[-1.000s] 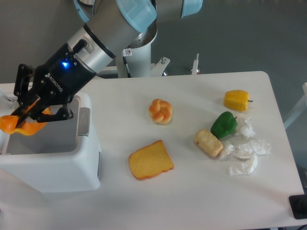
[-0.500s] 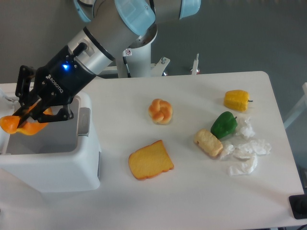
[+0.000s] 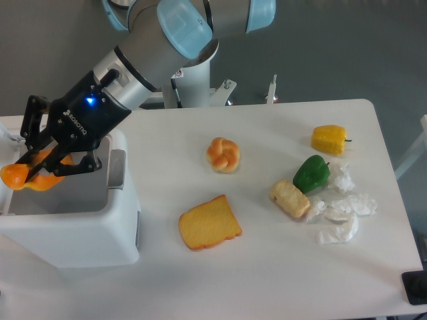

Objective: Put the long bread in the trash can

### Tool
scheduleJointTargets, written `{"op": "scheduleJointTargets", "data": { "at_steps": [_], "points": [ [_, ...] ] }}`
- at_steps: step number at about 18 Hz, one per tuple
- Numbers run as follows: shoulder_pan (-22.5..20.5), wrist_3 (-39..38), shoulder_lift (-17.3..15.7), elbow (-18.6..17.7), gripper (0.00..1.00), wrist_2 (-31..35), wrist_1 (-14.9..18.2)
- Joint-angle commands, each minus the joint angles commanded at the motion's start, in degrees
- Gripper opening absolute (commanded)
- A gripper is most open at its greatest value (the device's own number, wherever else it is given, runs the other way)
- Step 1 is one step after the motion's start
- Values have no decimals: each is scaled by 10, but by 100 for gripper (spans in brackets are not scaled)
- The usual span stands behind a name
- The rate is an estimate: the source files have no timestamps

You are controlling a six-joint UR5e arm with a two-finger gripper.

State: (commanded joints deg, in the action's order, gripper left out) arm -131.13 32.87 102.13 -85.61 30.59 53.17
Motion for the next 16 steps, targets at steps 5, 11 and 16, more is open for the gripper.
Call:
{"op": "scheduleJointTargets", "data": {
  "at_steps": [5, 11, 16],
  "points": [
    [0, 0, 0, -2, 52, 0, 0],
    [1, 17, -3, -15, 55, 0, 0],
    [1, 18, -4, -17, 58, 0, 0]
  ]
}}
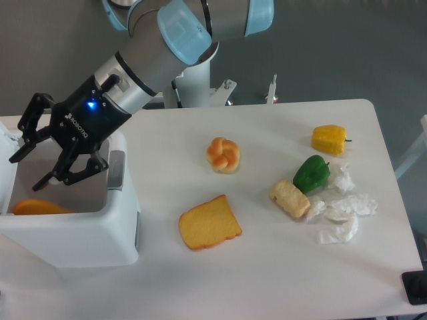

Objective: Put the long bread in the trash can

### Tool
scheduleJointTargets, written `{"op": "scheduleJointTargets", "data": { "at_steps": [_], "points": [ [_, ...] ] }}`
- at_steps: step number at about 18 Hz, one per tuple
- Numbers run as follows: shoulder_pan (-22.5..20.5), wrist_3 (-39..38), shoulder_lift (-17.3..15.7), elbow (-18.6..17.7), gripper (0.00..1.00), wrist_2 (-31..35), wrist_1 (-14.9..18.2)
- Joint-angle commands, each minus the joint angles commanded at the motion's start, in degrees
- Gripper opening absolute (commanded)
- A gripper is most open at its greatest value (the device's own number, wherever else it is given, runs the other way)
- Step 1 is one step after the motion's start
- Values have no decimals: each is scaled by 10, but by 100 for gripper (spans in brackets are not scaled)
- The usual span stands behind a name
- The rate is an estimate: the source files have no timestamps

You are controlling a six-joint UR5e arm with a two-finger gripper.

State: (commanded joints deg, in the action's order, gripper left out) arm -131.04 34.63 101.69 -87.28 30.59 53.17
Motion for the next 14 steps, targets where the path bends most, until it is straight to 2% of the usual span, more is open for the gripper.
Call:
{"op": "scheduleJointTargets", "data": {
  "at_steps": [2, 6, 11, 14],
  "points": [
    [0, 0, -1, 2, 67, 0, 0],
    [-18, -3, -2, 7, 75, 3, 0],
    [-61, -4, -16, 9, 99, 5, 1],
    [-82, -6, -32, 9, 100, 7, 4]
  ]
}}
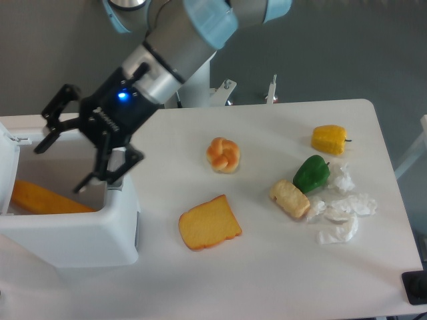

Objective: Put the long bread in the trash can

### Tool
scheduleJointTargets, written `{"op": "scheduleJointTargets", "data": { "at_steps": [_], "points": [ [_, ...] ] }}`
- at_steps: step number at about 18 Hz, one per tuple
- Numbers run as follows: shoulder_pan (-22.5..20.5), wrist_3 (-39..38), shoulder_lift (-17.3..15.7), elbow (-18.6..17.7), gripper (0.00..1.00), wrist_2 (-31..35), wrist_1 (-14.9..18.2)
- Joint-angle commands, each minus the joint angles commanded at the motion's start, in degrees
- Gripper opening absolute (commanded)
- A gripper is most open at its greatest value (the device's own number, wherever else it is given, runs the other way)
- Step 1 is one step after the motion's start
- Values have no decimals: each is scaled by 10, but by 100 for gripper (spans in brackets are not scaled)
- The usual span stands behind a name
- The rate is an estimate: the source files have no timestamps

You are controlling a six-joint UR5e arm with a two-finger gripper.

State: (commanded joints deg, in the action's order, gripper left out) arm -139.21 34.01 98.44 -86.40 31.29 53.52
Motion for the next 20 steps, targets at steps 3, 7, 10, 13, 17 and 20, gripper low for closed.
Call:
{"op": "scheduleJointTargets", "data": {
  "at_steps": [3, 7, 10, 13, 17, 20],
  "points": [
    [-13, 3, -12, 6, 100, 52, 1],
    [-9, 6, -17, 24, 100, 187, 3],
    [-9, 7, -19, 25, 100, 222, 4],
    [-3, 36, -19, 30, 100, 287, 4],
    [15, 122, -19, 28, 100, 358, 7],
    [24, 173, -19, 23, 100, 402, 14]
  ]
}}
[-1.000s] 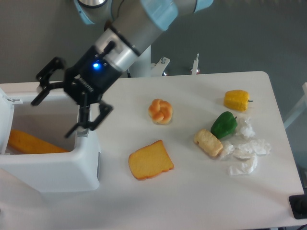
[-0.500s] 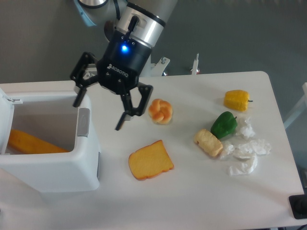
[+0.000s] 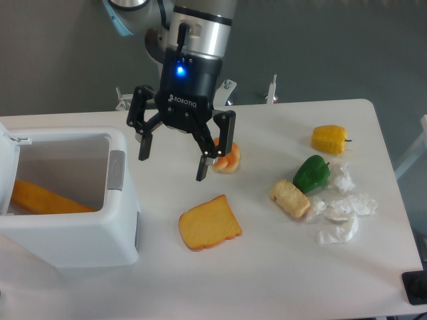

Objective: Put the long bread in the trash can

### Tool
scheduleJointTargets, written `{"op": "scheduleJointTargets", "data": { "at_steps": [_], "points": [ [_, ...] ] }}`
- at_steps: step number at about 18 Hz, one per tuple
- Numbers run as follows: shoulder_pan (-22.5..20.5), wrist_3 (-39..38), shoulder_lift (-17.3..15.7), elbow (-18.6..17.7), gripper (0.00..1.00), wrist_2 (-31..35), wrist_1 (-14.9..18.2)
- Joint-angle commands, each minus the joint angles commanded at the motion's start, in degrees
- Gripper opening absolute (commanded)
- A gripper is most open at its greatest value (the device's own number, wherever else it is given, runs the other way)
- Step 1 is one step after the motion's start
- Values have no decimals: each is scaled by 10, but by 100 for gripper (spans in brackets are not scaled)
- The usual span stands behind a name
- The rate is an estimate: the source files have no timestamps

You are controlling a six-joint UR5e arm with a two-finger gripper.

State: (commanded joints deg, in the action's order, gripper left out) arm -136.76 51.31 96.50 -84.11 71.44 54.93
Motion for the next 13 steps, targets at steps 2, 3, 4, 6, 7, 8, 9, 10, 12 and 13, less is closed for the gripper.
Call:
{"op": "scheduleJointTargets", "data": {
  "at_steps": [2, 3, 4, 6, 7, 8, 9, 10, 12, 13],
  "points": [
    [12, 60, 1, -3, 100, 41, 3],
    [18, 87, 2, -5, 100, 63, 4],
    [22, 110, 3, -7, 100, 81, 7],
    [25, 140, 5, -10, 100, 95, 8],
    [25, 151, 5, -12, 100, 96, 9],
    [25, 164, 6, -13, 100, 100, 9],
    [25, 178, 6, -14, 100, 110, 9],
    [25, 195, 6, -17, 100, 119, 10],
    [25, 212, 6, -19, 100, 126, 13],
    [25, 216, 6, -21, 100, 128, 12]
  ]
}}
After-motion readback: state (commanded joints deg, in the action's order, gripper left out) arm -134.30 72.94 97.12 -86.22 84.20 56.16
